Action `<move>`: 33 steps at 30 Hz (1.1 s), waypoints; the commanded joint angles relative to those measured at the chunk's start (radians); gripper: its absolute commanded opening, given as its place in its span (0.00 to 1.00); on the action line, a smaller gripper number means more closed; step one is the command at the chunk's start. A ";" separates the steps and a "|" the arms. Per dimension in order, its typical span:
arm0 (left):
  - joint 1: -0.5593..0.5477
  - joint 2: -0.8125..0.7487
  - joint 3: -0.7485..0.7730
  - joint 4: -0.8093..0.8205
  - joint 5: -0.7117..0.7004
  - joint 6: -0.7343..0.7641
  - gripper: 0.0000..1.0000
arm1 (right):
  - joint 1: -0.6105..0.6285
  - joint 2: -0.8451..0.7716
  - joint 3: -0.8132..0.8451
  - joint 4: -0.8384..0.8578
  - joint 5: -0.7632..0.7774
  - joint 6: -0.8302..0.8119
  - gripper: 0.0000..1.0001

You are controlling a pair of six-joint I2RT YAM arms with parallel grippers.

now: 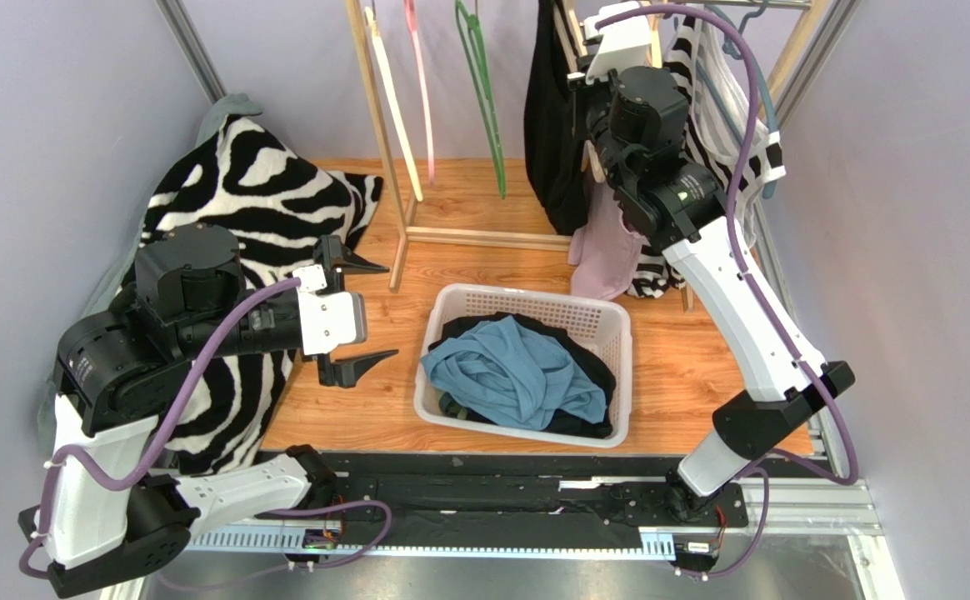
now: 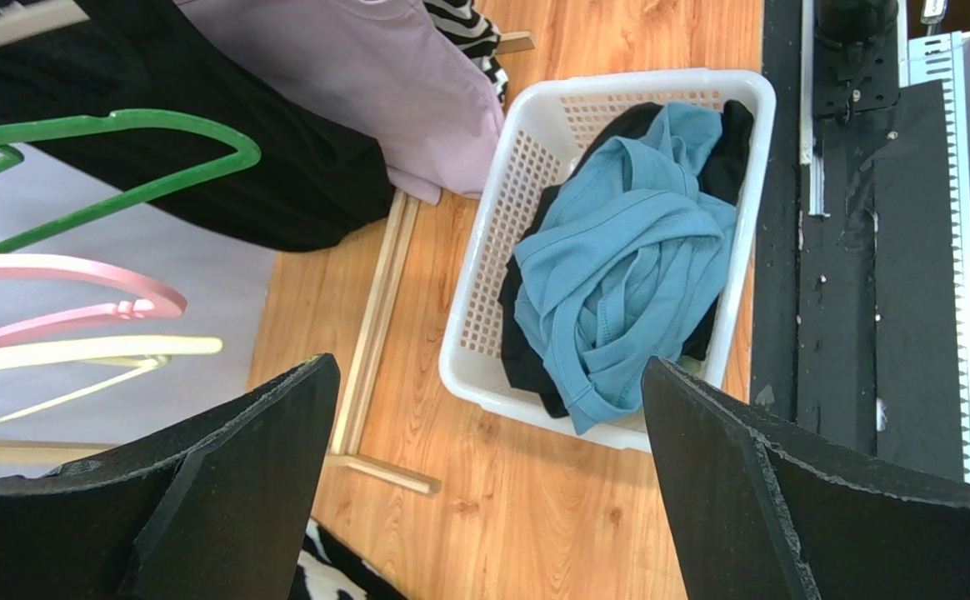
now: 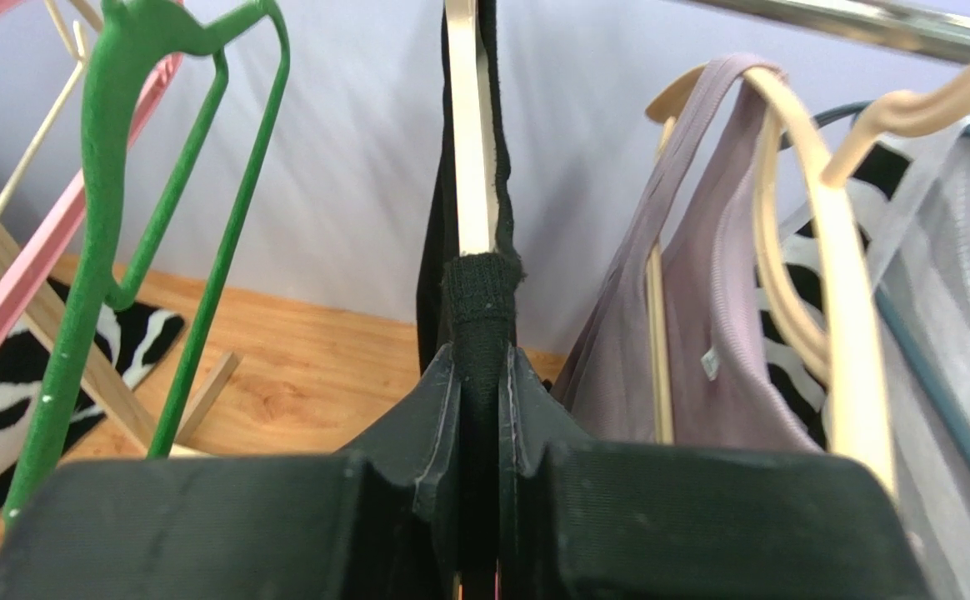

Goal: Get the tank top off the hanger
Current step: Move the hanger to the clothesline.

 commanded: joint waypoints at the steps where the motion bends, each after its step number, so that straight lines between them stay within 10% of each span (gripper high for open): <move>1: 0.004 -0.004 -0.002 0.005 0.009 -0.006 0.99 | 0.000 -0.108 0.009 0.189 0.047 -0.013 0.00; 19: 0.007 0.002 0.048 0.022 0.016 -0.052 0.99 | 0.106 -0.453 -0.257 -0.425 -0.136 0.202 0.00; 26: 0.023 0.014 0.070 0.049 0.021 -0.102 0.99 | 0.193 -0.545 -0.089 -0.458 -0.079 0.152 0.00; 33: 0.043 0.010 0.065 0.054 0.048 -0.111 0.99 | 0.193 -0.634 0.000 -0.240 -0.384 0.152 0.00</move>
